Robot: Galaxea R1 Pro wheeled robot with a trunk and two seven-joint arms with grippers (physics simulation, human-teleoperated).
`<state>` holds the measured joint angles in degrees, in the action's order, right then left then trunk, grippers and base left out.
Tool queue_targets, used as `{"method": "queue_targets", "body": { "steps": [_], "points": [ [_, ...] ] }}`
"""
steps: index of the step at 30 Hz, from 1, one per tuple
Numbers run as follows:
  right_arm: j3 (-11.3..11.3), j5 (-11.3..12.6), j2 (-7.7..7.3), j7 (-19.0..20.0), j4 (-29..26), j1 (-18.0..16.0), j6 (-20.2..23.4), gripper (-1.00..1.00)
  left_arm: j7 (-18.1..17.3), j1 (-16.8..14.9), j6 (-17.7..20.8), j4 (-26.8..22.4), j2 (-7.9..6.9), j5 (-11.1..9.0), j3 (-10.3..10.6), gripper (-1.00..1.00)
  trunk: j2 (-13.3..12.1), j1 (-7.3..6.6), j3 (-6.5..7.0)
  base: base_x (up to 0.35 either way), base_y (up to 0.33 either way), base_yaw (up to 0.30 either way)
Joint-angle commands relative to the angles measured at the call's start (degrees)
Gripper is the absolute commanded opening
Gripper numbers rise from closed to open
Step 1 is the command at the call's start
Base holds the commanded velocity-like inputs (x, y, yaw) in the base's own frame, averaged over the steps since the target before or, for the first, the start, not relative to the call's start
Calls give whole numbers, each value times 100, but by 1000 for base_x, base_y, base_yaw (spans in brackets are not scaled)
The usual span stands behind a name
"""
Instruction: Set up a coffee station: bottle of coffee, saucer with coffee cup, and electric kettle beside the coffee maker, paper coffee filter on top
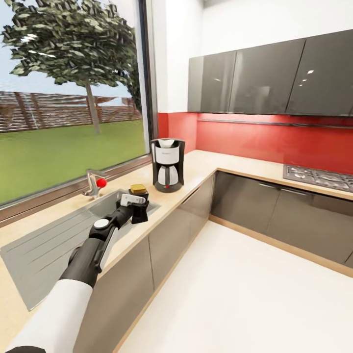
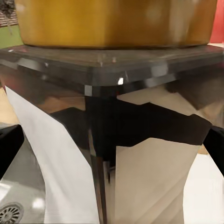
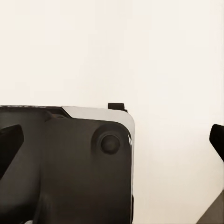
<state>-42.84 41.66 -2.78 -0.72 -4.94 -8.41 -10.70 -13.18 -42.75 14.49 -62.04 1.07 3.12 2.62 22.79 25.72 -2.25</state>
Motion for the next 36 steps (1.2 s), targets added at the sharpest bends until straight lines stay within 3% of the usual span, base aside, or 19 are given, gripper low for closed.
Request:
{"method": "queue_targets", "body": {
  "steps": [1,12,14,17,20,24,36],
  "points": [
    [-49,53,-3,-7,-7,-3,-11,100,-26,-6,29,-10,-2,6,-8,-100,13,6,-13,275,-204,0],
    [-40,53,-3,-12,-7,-3,-11,100,-6,-6,20,-1,-40,-17,-23,-100,13,6,-13,285,-202,0],
    [-40,54,-3,-15,-8,-3,-11,100,21,8,10,21,-50,-14,-107,-100,13,6,-13,286,-201,0],
    [-40,56,-1,-17,-13,-3,-11,100,37,126,-53,81,-54,-14,-477,-100,13,6,-13,286,-202,54],
    [-40,54,-2,-18,-13,-3,-11,100,55,146,-384,110,-54,-2,-609,-100,13,6,-17,286,-202,201],
    [-40,53,-3,-19,-7,-3,-11,100,75,173,-641,167,-55,6,-654,-100,13,6,-26,286,-202,209],
    [-40,53,-3,-21,-9,-3,-11,100,304,205,-684,177,-55,39,-662,-100,13,6,-28,235,-158,47]
  ]
}}
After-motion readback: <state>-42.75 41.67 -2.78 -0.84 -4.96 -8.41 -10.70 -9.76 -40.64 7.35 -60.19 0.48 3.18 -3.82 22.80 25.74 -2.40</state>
